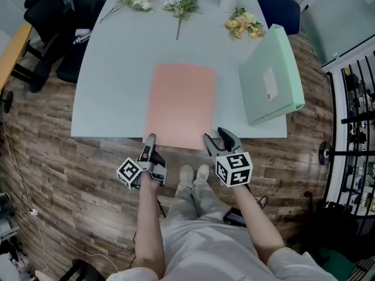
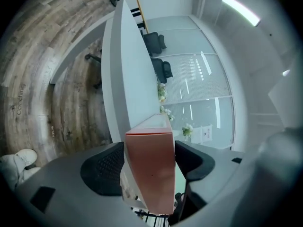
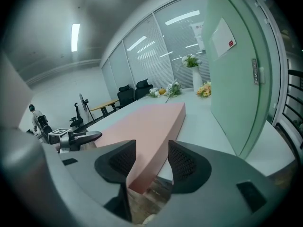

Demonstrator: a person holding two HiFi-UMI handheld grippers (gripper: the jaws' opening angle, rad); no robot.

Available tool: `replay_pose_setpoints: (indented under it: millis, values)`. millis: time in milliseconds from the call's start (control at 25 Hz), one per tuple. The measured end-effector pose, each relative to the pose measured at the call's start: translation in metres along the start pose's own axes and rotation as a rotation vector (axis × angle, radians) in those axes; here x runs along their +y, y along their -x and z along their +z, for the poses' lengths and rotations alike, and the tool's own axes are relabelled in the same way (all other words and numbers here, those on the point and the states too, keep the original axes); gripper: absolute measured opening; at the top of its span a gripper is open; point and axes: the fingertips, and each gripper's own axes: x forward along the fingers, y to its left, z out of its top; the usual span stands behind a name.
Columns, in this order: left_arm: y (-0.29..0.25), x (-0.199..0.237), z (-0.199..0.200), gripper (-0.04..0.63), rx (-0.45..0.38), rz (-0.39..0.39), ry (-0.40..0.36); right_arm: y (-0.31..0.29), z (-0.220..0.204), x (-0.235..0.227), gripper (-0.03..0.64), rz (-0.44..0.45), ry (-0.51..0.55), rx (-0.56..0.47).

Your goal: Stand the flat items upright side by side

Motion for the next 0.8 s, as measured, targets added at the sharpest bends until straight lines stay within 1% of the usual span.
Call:
replay_pose_setpoints:
  millis: [80,240,400,560,720,800]
  values:
    - [-0.001,-0.001,-0.001,0.318,-0.001,-0.015,-0.002,0.001,0.0,0.001,0.215,0.009,-0.005,-0.001]
    - [-0.007,-0.01,-0.015,0.318,0.023,-0.05,0.024,0.001,-0.001,0.004,0.215,0.023,-0.016,-0.001]
    - [-0.014,-0.006,-0.024,0.318,0.038,-0.052,0.054,0.0,0.0,0.007,0.215,0.036,-0.006,0.0]
    - [-0.018,-0.006,-0.026,0.318,0.022,-0.064,0.086,-0.001,-0.001,0.009,0.215,0.047,-0.003,0.004]
    - [-0.015,-0.01,-0.028,0.313,0.02,-0.044,0.071,-0.001,0.0,0.011,0.214,0.056,0.001,0.005]
    - [-0.013,-0.015,-0.028,0.31,0.018,-0.029,0.04,0.0,0.003,0.012,0.213,0.06,-0.001,0.007]
